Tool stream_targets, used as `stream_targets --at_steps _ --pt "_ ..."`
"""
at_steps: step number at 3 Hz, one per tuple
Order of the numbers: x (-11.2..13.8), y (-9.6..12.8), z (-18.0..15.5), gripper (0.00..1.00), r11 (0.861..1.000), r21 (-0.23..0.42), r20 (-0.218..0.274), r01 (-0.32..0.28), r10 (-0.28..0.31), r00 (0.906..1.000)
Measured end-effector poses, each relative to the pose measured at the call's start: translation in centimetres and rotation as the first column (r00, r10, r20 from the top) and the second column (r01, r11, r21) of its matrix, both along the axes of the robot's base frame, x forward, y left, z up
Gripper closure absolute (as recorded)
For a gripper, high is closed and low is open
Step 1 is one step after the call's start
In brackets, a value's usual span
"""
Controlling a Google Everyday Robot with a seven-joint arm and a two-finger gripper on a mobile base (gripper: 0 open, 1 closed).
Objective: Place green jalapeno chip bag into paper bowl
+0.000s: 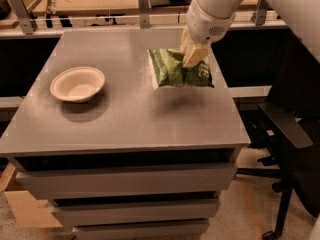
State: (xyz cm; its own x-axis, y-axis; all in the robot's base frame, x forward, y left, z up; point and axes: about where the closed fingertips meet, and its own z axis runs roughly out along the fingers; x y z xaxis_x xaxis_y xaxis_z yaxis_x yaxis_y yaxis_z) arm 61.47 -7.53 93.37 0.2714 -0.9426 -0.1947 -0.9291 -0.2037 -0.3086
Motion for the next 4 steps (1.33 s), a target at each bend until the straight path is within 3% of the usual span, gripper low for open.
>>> stream_targets --at_steps 1,2,3,4 --pt "0.1 0.1 -0.1 1.00 1.000 0.000 0.001 -0.001 0.001 1.0000" --pt "0.1 0.2 -0.1 1.00 1.000 0.000 0.001 -0.001 0.001 1.0000" --pt "1.1 2.3 1.1 1.00 0.998 -0.009 0.029 -0.065 0.065 0.9974" --pt "1.6 6.6 4.1 1.00 0.980 -0.043 0.095 -0.196 0.199 0.9754"
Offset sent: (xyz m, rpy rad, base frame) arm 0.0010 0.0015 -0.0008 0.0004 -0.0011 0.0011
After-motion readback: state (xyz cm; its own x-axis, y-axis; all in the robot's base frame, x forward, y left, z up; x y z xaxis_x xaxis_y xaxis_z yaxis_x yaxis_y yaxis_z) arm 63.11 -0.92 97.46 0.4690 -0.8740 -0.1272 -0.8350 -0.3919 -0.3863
